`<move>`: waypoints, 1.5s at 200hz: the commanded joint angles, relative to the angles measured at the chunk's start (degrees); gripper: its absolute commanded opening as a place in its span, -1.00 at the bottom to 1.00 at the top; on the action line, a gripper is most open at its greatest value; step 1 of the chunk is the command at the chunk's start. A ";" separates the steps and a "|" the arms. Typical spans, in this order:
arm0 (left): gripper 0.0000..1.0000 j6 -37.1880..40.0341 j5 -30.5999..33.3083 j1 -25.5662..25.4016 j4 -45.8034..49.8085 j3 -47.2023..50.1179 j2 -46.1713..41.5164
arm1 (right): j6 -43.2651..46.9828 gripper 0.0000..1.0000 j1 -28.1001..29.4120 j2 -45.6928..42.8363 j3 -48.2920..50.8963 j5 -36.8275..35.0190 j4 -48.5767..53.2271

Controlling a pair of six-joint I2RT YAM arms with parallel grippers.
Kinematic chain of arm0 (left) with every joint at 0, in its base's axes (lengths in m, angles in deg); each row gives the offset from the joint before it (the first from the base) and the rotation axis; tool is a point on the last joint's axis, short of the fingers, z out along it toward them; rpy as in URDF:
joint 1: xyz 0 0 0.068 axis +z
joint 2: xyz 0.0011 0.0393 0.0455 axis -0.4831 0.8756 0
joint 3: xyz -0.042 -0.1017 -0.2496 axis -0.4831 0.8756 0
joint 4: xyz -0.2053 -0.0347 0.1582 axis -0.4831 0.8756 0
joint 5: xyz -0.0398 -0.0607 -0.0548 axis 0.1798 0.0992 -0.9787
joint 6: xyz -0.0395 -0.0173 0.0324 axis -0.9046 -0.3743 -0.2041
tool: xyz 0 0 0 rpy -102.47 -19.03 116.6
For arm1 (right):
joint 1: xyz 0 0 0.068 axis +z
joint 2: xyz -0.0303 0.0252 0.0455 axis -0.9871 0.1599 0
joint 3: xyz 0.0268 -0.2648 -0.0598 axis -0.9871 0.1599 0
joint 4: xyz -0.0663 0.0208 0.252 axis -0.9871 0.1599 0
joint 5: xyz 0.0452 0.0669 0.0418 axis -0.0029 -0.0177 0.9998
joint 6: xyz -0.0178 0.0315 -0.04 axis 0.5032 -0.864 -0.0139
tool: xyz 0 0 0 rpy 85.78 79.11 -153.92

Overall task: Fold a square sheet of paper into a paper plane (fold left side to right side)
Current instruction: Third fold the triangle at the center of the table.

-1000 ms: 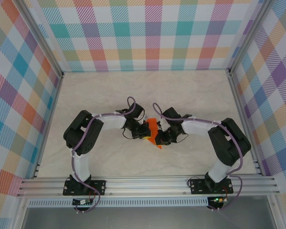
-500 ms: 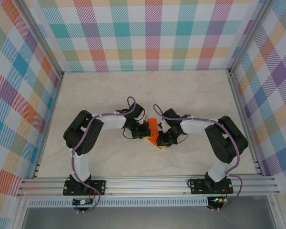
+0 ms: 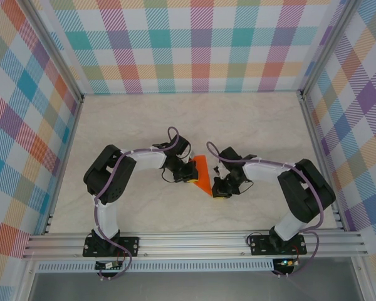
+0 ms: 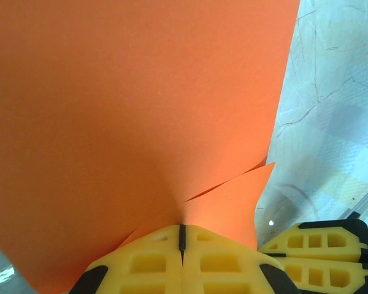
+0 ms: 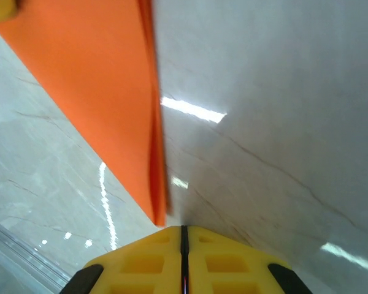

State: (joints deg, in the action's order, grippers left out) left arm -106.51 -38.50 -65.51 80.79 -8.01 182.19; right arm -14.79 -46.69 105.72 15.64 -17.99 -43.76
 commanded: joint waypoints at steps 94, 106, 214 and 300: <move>-1.00 1.17 4.81 -0.12 5.55 0.77 1.10 | -3.97 -0.81 0.90 2.57 -6.77 3.85 -2.29; -1.00 1.22 4.74 -0.12 5.64 0.69 1.15 | -3.93 -0.81 0.87 3.95 -6.63 3.03 -2.67; -0.98 2.21 7.14 -0.16 6.75 -0.33 -10.64 | -4.25 -0.84 0.81 8.29 -2.82 -2.45 -0.44; -1.00 -0.76 0.86 -5.26 0.71 4.46 -11.20 | -4.10 -0.88 0.79 8.72 -3.26 -3.24 -0.26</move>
State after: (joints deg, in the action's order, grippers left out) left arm -105.72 -35.00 -68.59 84.81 -4.60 169.51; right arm -18.31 -46.14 111.89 10.22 -16.17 -46.36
